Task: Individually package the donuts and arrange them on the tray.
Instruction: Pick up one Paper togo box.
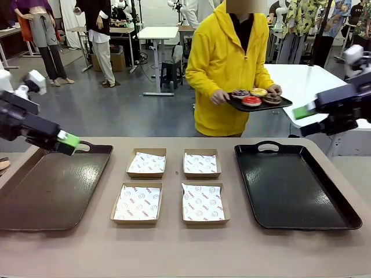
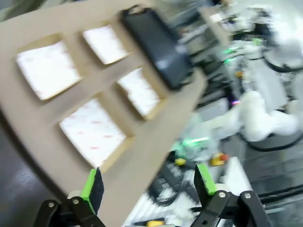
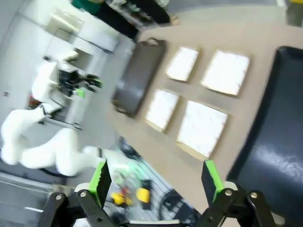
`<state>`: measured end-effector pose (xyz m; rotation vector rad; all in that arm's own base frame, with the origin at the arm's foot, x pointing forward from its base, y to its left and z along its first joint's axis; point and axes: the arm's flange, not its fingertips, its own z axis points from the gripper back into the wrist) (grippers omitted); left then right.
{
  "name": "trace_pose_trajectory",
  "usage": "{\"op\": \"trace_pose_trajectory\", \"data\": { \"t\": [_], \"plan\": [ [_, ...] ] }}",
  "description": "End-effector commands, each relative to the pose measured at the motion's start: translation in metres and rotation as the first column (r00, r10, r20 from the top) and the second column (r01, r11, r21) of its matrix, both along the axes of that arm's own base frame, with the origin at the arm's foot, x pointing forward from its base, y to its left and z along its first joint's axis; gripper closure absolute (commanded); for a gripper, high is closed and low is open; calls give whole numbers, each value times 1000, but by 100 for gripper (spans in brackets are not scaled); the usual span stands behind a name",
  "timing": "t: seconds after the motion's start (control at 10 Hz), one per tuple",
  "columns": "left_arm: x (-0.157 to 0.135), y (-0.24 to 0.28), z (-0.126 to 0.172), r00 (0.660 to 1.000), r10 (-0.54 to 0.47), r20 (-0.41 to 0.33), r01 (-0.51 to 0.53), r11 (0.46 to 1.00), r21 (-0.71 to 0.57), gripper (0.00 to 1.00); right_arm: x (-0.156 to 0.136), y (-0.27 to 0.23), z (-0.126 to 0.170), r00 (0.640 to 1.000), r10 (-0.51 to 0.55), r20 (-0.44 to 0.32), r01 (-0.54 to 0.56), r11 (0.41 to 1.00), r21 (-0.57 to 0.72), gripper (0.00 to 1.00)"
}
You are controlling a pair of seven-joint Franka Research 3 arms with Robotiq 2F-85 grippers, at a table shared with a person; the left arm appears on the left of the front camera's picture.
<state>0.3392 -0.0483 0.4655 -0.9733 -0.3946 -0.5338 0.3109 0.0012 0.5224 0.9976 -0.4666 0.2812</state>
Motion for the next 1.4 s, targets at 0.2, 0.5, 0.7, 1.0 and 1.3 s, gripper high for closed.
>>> {"op": "trace_pose_trajectory", "data": {
  "t": [0.2, 0.5, 0.7, 1.0, 1.3],
  "plan": [
    [-20, 56, -40, 928, -97, -359, -197, 691, -695, 0, -53, -39, -106, 988, 42, -150, 27, 902, 431, 0],
    [-32, 85, -66, 862, -89, -499, -272, 750, -603, 0, -58, -51, -124, 951, 119, -286, -9, 934, 358, 0],
    [-37, 101, -77, 834, -26, -551, -313, 800, -512, 0, -67, -56, -130, 946, 110, -306, -2, 943, 333, 0],
    [-41, 111, -78, 811, 84, -578, -328, 884, -332, 0, -75, -62, -128, 949, 78, -306, 29, 944, 329, 0],
    [-43, 112, -72, 806, 130, -577, -338, 902, -269, 0, -74, -61, -124, 953, 71, -296, 33, 943, 330, 0]
  ]
}}
